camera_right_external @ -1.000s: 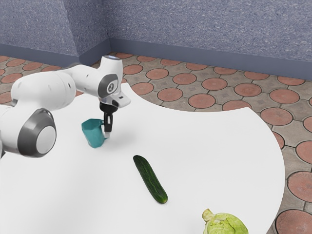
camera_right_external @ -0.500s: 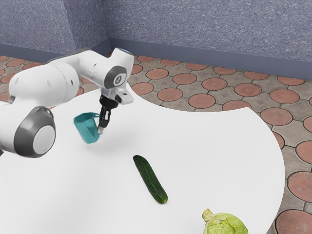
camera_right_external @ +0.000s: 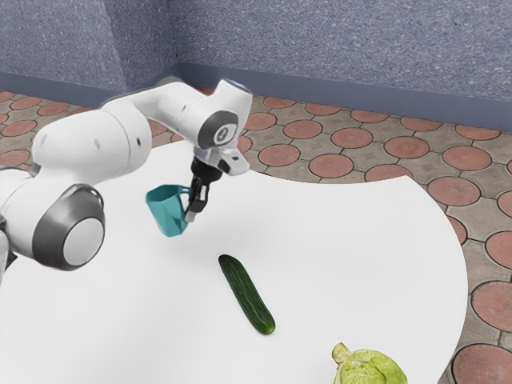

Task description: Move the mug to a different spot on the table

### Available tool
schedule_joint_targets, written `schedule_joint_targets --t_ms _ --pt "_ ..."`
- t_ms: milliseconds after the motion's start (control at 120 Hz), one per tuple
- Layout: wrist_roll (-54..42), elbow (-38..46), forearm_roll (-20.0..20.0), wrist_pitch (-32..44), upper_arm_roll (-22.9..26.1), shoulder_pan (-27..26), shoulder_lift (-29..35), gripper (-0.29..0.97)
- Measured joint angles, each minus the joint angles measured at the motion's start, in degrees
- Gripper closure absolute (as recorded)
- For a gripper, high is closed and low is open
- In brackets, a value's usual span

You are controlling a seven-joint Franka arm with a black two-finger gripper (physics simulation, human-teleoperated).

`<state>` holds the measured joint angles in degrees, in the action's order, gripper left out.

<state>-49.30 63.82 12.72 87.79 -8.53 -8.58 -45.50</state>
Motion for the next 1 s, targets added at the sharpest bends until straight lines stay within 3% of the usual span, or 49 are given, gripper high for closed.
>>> schedule_joint_targets --t_ms 242,583,892,1000 --pt "4.2 6.1 -2.3 0.0 0.0 -1.5 1.1 0.75" --pt "10.4 5.5 -4.7 2.4 0.1 -1.7 -2.2 0.73" --pt "13.9 5.1 -5.5 4.8 0.1 -1.4 -4.4 0.59" --pt "14.8 5.1 -5.7 5.1 0.1 -1.4 -4.5 0.46"
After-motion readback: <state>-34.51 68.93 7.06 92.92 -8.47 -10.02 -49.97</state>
